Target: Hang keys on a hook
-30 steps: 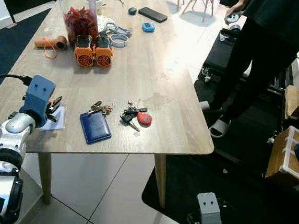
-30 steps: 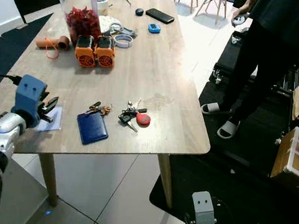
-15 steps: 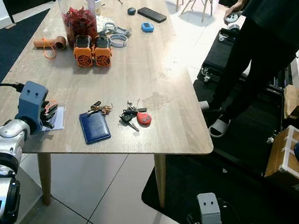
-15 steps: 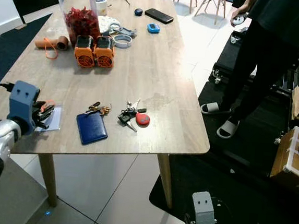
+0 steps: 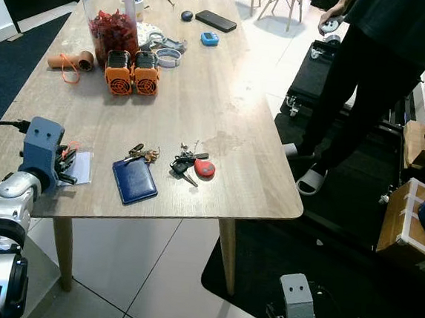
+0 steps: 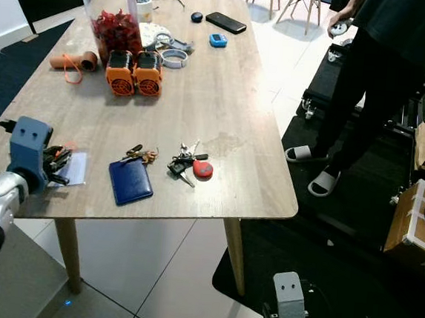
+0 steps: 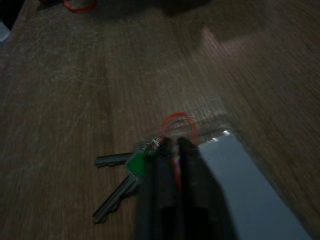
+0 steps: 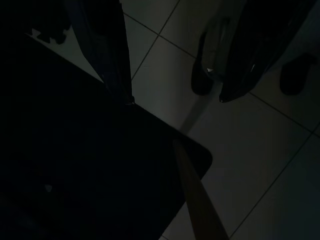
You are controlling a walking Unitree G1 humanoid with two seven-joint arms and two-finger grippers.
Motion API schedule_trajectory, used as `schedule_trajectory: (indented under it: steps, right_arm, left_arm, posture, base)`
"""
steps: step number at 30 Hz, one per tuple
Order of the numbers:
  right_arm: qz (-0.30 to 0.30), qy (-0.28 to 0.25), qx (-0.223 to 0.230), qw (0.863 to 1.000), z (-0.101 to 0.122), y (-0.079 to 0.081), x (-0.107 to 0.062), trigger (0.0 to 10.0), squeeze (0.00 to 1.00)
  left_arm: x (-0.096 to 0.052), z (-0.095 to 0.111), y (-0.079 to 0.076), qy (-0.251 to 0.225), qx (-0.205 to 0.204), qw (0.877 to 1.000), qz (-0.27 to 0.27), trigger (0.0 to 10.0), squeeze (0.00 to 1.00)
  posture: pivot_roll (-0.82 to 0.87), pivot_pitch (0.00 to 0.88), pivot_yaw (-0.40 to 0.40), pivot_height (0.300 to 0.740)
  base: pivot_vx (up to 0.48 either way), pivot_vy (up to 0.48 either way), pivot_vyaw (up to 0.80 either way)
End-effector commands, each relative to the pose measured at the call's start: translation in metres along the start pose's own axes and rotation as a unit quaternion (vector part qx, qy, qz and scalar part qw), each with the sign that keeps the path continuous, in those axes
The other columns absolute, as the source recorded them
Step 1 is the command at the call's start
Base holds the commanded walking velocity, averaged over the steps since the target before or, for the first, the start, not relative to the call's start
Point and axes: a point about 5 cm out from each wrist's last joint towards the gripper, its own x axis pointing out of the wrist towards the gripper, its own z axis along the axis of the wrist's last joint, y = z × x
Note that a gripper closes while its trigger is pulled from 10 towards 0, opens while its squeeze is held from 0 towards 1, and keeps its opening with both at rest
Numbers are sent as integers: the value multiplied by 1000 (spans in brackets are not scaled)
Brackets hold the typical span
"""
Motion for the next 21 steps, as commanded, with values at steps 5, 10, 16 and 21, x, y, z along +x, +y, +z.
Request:
schedule_trajectory:
  steps: [5,10,16,21]
  right_arm:
    - [-1,5,2,1000,-3,0,-2,10000,0]
    - [-1,5,2,1000,-3,0,-1,10000,0]
    - [-2,4,3,1000,-3,0,-1,10000,0]
    - [-2,4,4,1000,-2,1,-1,10000,0]
  left_arm:
    - [-3,-9,3,21,-6,1000,9,0,0]
    - [-3,-6,4,18,1,1000,5,0,0]
    - [0,8,5,-29,-37,999,-2,0,0]
    - [1,16,5,-51,-44,998,-11,0,0]
  posture:
    - [23,75,-22,740]
    - [26,75,-20,740]
    - [27,73,-17,740]
    - [30,72,-17,740]
  base:
    - [0,0,0]
    - [0,0,0]
    - [0,0,0]
    - [0,0,0]
